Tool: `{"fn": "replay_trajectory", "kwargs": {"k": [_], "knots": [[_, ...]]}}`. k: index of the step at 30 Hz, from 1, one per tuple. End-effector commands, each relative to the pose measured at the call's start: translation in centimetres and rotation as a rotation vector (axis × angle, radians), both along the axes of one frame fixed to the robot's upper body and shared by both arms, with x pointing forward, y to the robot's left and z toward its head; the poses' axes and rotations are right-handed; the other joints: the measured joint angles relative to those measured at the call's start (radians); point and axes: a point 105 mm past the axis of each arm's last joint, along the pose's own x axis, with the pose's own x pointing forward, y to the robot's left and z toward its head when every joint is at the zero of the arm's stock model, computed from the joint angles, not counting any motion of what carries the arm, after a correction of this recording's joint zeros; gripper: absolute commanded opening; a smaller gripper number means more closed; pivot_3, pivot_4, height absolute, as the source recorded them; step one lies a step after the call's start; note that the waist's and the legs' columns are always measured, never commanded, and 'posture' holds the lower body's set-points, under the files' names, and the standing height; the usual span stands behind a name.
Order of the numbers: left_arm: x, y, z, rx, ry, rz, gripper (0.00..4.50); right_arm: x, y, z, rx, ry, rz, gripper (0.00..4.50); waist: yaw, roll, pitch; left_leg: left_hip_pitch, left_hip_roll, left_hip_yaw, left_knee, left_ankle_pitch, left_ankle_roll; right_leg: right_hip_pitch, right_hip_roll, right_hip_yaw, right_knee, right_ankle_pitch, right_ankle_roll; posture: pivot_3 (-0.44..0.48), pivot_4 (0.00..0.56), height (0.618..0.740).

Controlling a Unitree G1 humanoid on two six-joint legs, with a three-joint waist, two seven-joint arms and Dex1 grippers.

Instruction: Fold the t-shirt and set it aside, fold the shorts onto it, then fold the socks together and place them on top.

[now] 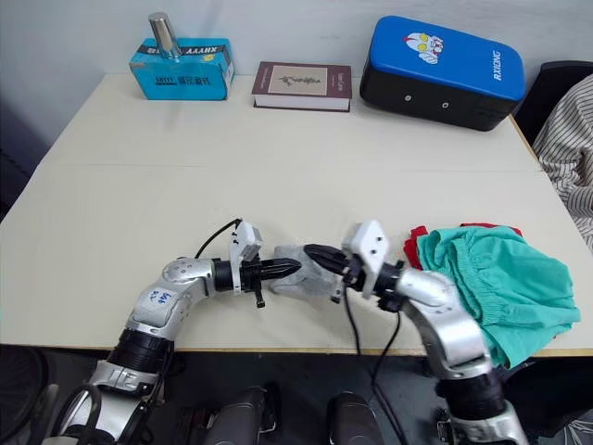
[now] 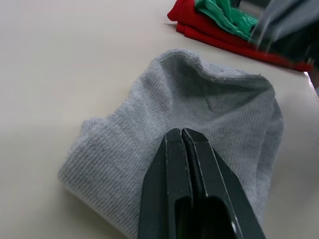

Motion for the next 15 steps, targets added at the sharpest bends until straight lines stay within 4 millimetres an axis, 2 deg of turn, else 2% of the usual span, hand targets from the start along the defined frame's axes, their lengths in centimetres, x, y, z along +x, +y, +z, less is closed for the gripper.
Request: {"fn": "replay_trajectory", "kwargs": {"k": [1, 5, 11, 15], "knots": [[0.1, 0.7, -0.5, 0.011, 0.02, 0.046, 0.05, 1.5, 0.4, -2.3, -0.069, -0.049, -0.091, 0.0, -0.001, 0.0, 0.0, 0.0, 0.0, 0.0, 0.0, 0.0, 0.0, 0.0, 0.0, 0.0, 0.0, 0.0, 0.0, 0.0, 0.15, 0.74], [0.1, 1.3, -1.2, 0.039, 0.041, 0.073, 0.05, 3.4, -0.5, -3.5, -0.022, -0.06, -0.23, 0.0, -0.002, 0.0, 0.0, 0.001, 0.0, 0.0, 0.001, 0.0, 0.0, 0.0, 0.0, 0.0, 0.0, 0.0, 0.0, 0.0, 0.15, 0.74], [0.1, 1.5, -2.2, 0.053, 0.072, 0.101, 0.05, 3.3, -2.9, -3.6, 0.036, -0.029, -0.262, 0.0, -0.001, 0.0, 0.0, 0.001, 0.0, 0.0, 0.001, 0.0, 0.0, 0.001, 0.0, 0.001, 0.0, 0.0, 0.0, 0.0, 0.15, 0.74], [0.0, 1.3, -2.3, 0.039, 0.062, 0.094, 0.0, 1.3, -4.0, -1.2, 0.182, 0.082, -0.145, 0.84, 0.001, 0.0, 0.0, 0.001, 0.0, 0.0, 0.001, 0.0, 0.0, 0.002, 0.0, 0.001, 0.0, 0.0, 0.0, 0.0, 0.15, 0.74]]}}
